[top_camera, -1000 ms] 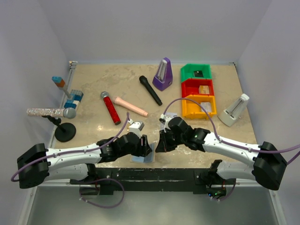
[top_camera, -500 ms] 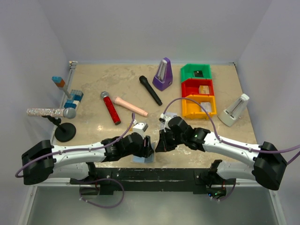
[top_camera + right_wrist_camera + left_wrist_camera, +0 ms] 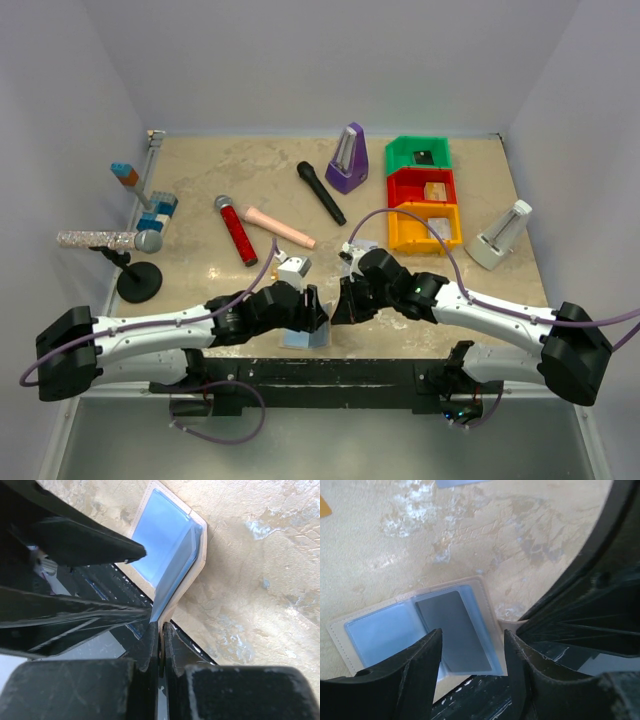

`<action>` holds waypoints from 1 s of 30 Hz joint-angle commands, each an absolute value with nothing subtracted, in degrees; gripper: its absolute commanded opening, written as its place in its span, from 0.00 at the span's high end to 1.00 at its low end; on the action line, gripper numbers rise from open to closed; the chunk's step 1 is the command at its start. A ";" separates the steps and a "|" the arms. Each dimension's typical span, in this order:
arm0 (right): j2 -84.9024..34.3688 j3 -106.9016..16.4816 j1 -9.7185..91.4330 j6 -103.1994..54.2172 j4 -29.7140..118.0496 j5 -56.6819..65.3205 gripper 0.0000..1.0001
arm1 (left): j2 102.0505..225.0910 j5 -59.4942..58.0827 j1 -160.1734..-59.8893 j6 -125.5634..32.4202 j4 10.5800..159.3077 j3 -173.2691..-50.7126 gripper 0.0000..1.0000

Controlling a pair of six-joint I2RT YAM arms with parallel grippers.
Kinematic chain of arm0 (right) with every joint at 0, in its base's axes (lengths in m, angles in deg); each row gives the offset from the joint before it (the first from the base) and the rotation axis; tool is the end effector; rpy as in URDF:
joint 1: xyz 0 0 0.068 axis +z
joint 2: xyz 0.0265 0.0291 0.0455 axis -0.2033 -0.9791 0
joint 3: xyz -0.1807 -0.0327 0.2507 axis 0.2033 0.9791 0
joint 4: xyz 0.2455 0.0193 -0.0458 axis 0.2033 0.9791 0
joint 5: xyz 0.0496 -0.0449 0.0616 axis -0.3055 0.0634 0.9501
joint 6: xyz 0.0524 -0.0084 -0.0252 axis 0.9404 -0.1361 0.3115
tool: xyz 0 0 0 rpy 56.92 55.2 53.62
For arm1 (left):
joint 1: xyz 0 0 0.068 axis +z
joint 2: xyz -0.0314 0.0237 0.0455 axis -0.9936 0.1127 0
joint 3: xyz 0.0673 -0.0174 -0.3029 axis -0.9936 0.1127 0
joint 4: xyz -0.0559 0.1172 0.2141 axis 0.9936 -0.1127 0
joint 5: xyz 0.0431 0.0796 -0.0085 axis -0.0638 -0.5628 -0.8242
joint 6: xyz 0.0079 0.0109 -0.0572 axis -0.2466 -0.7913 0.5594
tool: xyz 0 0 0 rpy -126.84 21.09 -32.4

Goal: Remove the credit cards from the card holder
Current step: Remove the credit card from the card holder.

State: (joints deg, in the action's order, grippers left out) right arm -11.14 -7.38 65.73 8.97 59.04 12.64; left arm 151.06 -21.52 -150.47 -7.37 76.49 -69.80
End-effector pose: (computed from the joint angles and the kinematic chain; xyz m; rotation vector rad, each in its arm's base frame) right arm 0.1176 0.1818 0.2504 -0.4623 2.5649 1.0454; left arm 0.0867 -0.1802 0.2338 0.2115 2.3724 -0.8300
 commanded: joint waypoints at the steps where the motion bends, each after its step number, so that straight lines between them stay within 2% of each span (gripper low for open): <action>1: -10.02 -9.39 65.96 8.42 58.16 12.32 1.00 | 146.09 -24.52 -150.86 -7.44 76.34 -68.83 0.43; 12: -9.58 -9.21 65.96 8.77 58.07 12.41 1.00 | 149.42 -26.11 -150.86 -4.80 71.15 -69.35 0.47; 30: -9.40 -9.13 66.40 9.21 57.90 12.50 1.00 | 151.62 -23.03 -150.86 -5.15 74.40 -70.32 0.47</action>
